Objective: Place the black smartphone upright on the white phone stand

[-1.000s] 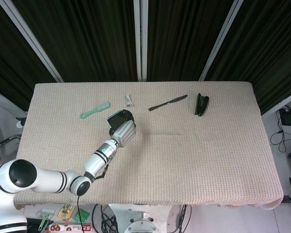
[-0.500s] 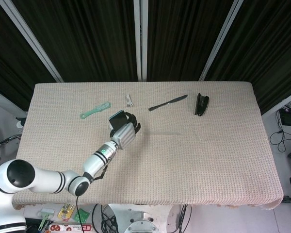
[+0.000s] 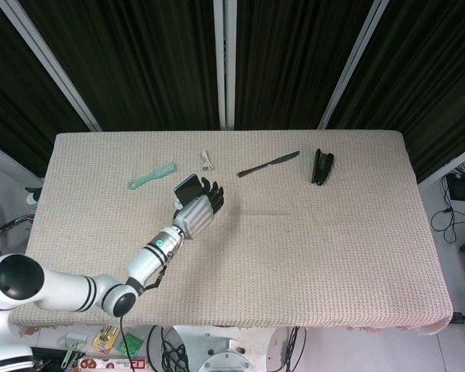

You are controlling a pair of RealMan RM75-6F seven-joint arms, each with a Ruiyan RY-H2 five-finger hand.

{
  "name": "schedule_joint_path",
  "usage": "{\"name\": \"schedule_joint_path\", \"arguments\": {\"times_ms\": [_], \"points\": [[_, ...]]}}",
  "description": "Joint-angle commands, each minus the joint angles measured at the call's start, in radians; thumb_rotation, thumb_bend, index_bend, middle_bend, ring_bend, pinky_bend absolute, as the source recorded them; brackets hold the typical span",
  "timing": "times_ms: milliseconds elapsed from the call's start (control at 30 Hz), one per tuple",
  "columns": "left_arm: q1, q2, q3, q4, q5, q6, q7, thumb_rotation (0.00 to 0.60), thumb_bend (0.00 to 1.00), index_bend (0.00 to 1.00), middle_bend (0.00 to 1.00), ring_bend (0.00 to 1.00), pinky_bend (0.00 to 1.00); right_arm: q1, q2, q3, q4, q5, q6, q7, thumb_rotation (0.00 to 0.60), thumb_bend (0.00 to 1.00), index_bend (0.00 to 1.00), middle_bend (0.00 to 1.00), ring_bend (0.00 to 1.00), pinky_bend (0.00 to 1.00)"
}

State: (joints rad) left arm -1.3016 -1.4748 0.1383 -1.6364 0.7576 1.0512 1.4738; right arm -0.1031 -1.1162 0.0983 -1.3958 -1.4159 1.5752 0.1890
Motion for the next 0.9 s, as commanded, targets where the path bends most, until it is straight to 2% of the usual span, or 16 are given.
{"name": "schedule_joint_path", "arguments": {"times_ms": [33,167,233,267,367,400,500,633,800,900], "points": [[0.011,0.031,0.0,-0.049,-0.015,0.023,-0.002,0.6,0.15,0.02,0.01,0.06,0.2,0.001,0.003,-0.001,-0.009,-0.004,0.002,-0.009,0.6,0.2,0.0,0.0,0.0,0.0],[0.038,0.085,0.006,-0.142,-0.009,0.072,-0.024,0.6,0.11,0.02,0.0,0.06,0.2,0.001,0.006,-0.002,-0.024,-0.011,0.01,-0.022,0.6,0.2,0.0,0.0,0.0,0.0],[0.078,0.125,0.009,-0.205,0.031,0.121,-0.086,0.6,0.08,0.02,0.0,0.06,0.2,0.0,0.007,-0.002,-0.03,-0.015,0.014,-0.026,0.6,0.2,0.0,0.0,0.0,0.0],[0.106,0.142,0.009,-0.231,0.065,0.151,-0.134,0.6,0.05,0.02,0.01,0.06,0.2,0.0,0.007,-0.002,-0.031,-0.016,0.016,-0.026,0.6,0.2,0.0,0.0,0.0,0.0],[0.252,0.192,0.026,-0.27,0.273,0.3,-0.397,0.6,0.0,0.02,0.02,0.06,0.2,0.0,0.009,-0.007,-0.027,-0.028,0.02,-0.024,0.6,0.2,0.0,0.0,0.0,0.0],[0.321,0.208,0.042,-0.261,0.368,0.383,-0.507,0.6,0.0,0.02,0.02,0.06,0.2,-0.001,0.01,-0.01,-0.022,-0.033,0.021,-0.022,0.6,0.2,0.0,0.0,0.0,0.0],[0.504,0.232,0.069,-0.23,0.503,0.592,-0.758,0.6,0.01,0.02,0.02,0.06,0.2,-0.001,0.012,-0.013,-0.015,-0.036,0.02,-0.022,0.6,0.2,0.0,0.0,0.0,0.0],[0.705,0.249,0.103,-0.177,0.541,0.745,-1.007,0.6,0.01,0.02,0.02,0.06,0.2,0.005,0.008,-0.022,-0.017,-0.044,0.007,-0.036,0.6,0.2,0.0,0.0,0.0,0.0],[0.882,0.241,0.14,-0.06,0.565,0.786,-1.239,0.6,0.01,0.02,0.02,0.06,0.2,0.019,-0.006,-0.033,-0.03,-0.064,-0.01,-0.063,0.6,0.19,0.0,0.0,0.0,0.0],[0.943,0.231,0.151,0.001,0.586,0.781,-1.302,0.6,0.01,0.02,0.03,0.06,0.2,0.026,-0.016,-0.034,-0.036,-0.075,-0.008,-0.066,0.6,0.19,0.0,0.0,0.0,0.0]]}}
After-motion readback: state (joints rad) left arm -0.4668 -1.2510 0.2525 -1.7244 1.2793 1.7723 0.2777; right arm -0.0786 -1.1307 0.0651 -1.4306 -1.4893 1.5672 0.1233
